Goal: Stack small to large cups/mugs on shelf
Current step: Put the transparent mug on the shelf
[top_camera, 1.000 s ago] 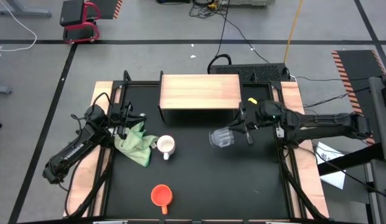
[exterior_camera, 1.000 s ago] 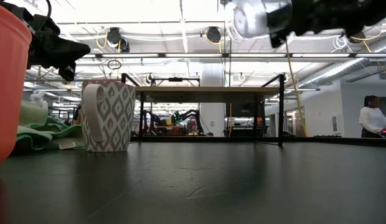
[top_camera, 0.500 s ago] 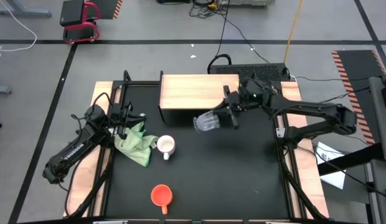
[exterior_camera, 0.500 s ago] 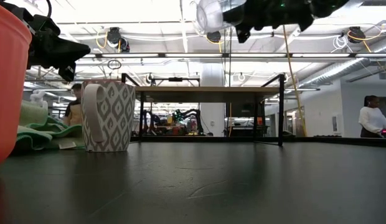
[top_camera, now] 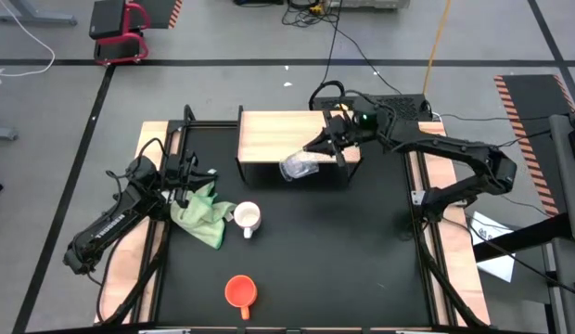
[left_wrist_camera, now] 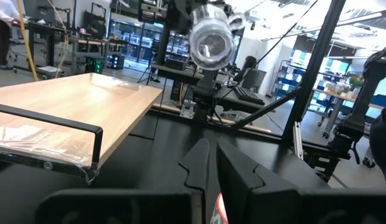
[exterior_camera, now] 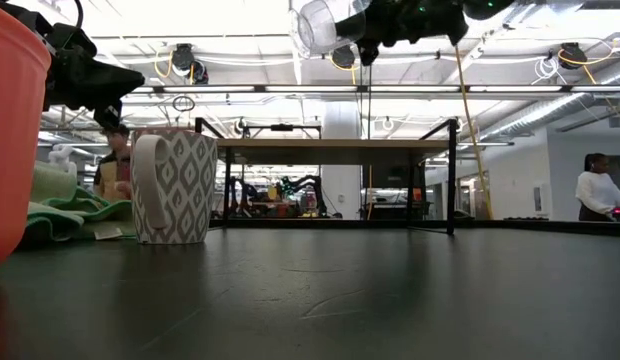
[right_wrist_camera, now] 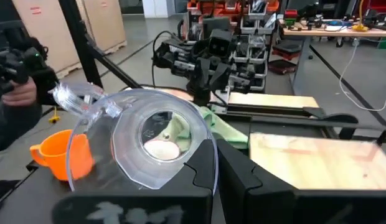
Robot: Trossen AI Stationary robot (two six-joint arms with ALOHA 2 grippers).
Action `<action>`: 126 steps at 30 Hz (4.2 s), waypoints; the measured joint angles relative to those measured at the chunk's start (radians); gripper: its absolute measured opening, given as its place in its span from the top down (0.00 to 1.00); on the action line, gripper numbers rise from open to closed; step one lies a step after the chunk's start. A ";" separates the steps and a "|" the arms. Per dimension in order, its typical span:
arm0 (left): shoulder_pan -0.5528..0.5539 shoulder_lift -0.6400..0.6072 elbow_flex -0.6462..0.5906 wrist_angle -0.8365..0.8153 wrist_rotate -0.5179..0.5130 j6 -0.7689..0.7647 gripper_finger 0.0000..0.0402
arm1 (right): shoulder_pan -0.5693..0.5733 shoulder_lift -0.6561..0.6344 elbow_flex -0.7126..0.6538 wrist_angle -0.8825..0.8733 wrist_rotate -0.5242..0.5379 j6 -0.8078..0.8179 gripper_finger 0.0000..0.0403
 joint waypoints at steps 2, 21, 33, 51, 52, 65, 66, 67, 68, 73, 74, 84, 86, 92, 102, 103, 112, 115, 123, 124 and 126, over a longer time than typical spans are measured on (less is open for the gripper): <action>0.000 0.000 0.000 0.000 0.001 0.000 0.92 | -0.014 0.016 0.035 -0.026 0.001 -0.011 1.00; 0.000 0.000 0.000 -0.013 0.002 0.020 0.92 | -0.082 0.255 0.444 -0.336 0.073 -0.101 1.00; 0.000 0.000 0.000 -0.014 -0.002 0.023 0.92 | -0.092 0.458 0.824 -0.601 0.088 -0.152 1.00; 0.000 0.000 0.000 -0.015 -0.004 0.030 0.92 | -0.111 0.626 1.010 -0.815 0.237 -0.277 1.00; 0.000 0.000 0.000 -0.015 -0.003 0.034 0.92 | -0.111 0.627 1.010 -0.838 0.260 -0.293 1.00; 0.000 0.000 0.000 -0.015 -0.005 0.042 0.92 | -0.085 0.627 1.010 -1.015 0.447 -0.390 1.00; 0.000 0.000 0.000 -0.016 -0.005 0.042 0.92 | -0.082 0.627 1.010 -1.029 0.472 -0.400 1.00; 0.000 0.000 0.000 -0.017 -0.005 0.043 0.92 | -0.079 0.627 1.010 -1.040 0.491 -0.411 1.00; 0.000 0.000 0.000 -0.018 -0.005 0.044 0.92 | -0.074 0.627 1.010 -1.047 0.513 -0.420 1.00; 0.000 0.000 0.000 -0.023 -0.005 0.044 0.92 | -0.058 0.627 1.010 -1.058 0.527 -0.429 1.00; 0.000 0.000 0.000 -0.023 -0.005 0.044 0.92 | -0.057 0.627 1.010 -1.062 0.529 -0.429 1.00; 0.000 0.000 0.000 -0.024 -0.006 0.047 0.92 | -0.050 0.627 1.010 -1.067 0.530 -0.447 1.00; 0.000 0.000 0.000 -0.023 -0.006 0.047 0.92 | -0.051 0.627 1.010 -1.068 0.531 -0.453 1.00; 0.000 0.000 0.000 -0.024 -0.006 0.047 0.92 | -0.043 0.627 1.010 -1.063 0.523 -0.465 1.00; 0.000 0.000 0.000 -0.039 -0.014 0.058 0.92 | -0.030 0.632 1.010 -1.065 0.517 -0.467 1.00; 0.000 0.000 0.000 -0.039 -0.014 0.058 0.92 | -0.030 0.632 1.010 -1.065 0.507 -0.464 1.00; 0.000 0.000 0.000 -0.039 -0.015 0.066 0.92 | -0.015 0.661 1.010 -1.063 0.469 -0.461 1.00; 0.000 0.000 0.000 -0.046 -0.015 0.068 0.92 | -0.004 0.661 1.010 -1.067 0.502 -0.466 1.00; 0.000 0.000 0.000 -0.047 -0.015 0.069 0.92 | 0.022 0.643 1.011 -1.151 0.664 -0.493 1.00; 0.000 0.000 0.000 -0.047 -0.015 0.071 0.92 | 0.023 0.641 1.011 -1.155 0.674 -0.493 1.00; 0.000 0.000 0.000 -0.046 -0.015 0.074 0.92 | 0.024 0.640 1.010 -1.156 0.684 -0.493 1.00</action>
